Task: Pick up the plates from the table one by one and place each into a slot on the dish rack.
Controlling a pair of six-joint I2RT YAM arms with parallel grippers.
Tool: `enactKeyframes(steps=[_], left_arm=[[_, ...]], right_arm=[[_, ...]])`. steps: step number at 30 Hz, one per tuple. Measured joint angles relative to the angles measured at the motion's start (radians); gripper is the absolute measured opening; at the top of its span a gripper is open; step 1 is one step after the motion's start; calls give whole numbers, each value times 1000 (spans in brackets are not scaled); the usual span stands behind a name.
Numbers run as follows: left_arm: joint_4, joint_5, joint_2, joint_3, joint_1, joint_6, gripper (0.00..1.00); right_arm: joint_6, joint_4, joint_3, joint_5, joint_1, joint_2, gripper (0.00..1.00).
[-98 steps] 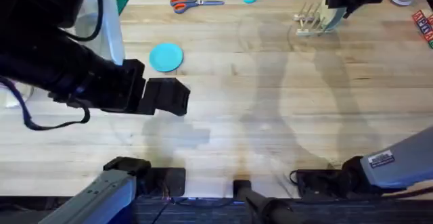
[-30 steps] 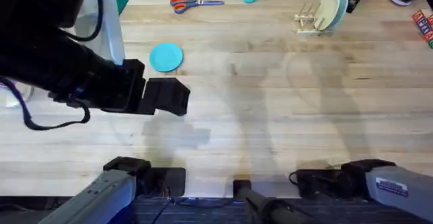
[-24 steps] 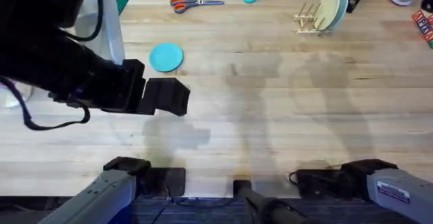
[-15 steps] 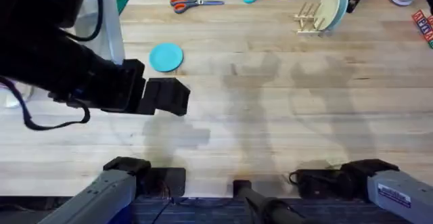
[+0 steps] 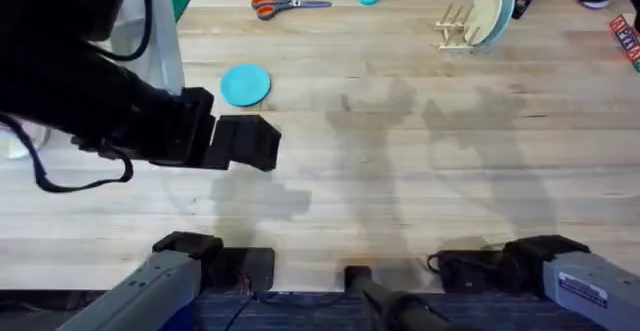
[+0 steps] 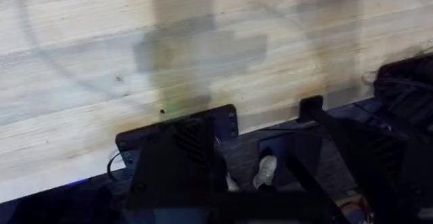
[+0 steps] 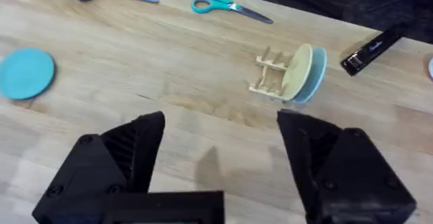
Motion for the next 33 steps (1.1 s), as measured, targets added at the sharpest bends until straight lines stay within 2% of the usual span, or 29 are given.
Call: enactKeyframes(steps=[33], left_arm=[[0, -7, 0, 0, 0, 0, 993]], right_arm=[[11, -4, 0, -16, 0, 0, 993]])
